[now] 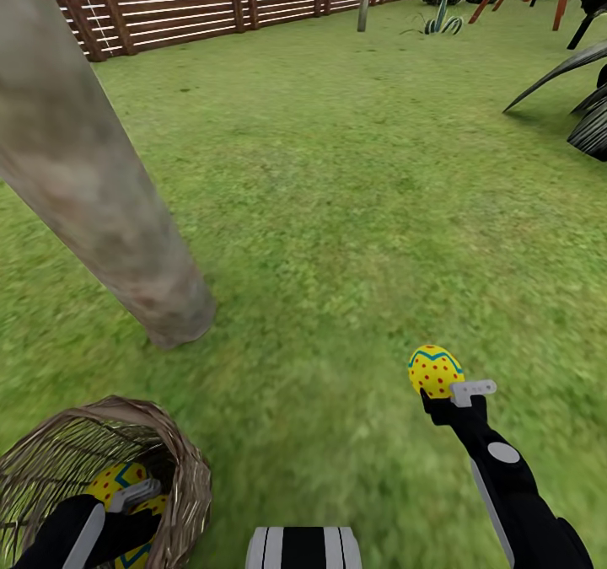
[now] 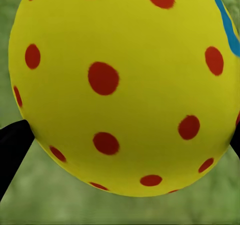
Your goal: Take the three Easter eggs out of the wicker basket on the lawn in the garden, then place them on the lawn next to a single tree (choose any tree) so that all three eggs are next to the same tree and none are left in the basket.
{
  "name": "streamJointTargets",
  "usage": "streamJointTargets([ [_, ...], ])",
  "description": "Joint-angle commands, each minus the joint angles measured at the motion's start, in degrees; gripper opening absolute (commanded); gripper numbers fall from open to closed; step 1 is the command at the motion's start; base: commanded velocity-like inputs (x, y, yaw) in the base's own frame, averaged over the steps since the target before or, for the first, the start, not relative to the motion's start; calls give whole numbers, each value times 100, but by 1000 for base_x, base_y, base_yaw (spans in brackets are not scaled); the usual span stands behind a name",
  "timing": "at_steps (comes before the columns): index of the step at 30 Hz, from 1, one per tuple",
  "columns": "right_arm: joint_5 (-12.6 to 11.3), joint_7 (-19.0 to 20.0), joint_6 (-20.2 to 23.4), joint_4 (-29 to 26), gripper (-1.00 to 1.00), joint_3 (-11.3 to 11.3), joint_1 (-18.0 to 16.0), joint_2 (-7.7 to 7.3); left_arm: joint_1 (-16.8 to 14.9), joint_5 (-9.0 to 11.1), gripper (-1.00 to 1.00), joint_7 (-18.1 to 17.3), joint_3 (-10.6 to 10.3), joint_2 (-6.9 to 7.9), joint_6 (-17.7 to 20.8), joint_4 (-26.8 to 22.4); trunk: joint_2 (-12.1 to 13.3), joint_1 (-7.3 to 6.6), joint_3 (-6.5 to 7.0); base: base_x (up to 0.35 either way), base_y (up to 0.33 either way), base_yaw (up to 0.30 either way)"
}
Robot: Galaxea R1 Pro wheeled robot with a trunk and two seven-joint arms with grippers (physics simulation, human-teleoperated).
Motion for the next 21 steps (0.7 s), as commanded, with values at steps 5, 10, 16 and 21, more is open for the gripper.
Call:
streamJointTargets([
  [5, 90, 46, 4, 53, -100, -6, -2, 8, 2, -51, -100, -11, 10, -10, 25, 39, -1, 0, -5, 0, 0, 0],
  [10, 91, 45, 21, 59, -100, -6, -2, 11, 2, -60, -100, -11, 8, -16, 35, 48, 1, -5, 40, 0, 0, 0],
  [16, 91, 40, 30, 99, -100, 29, -2, 19, 2, -60, -100, -11, -1, -38, 34, 48, 9, -21, 173, 0, 0, 0],
  [21, 91, 40, 31, 103, -100, 177, -2, 19, 2, -69, -100, -11, -1, -97, 34, 48, 16, -34, 283, 0, 0, 0],
])
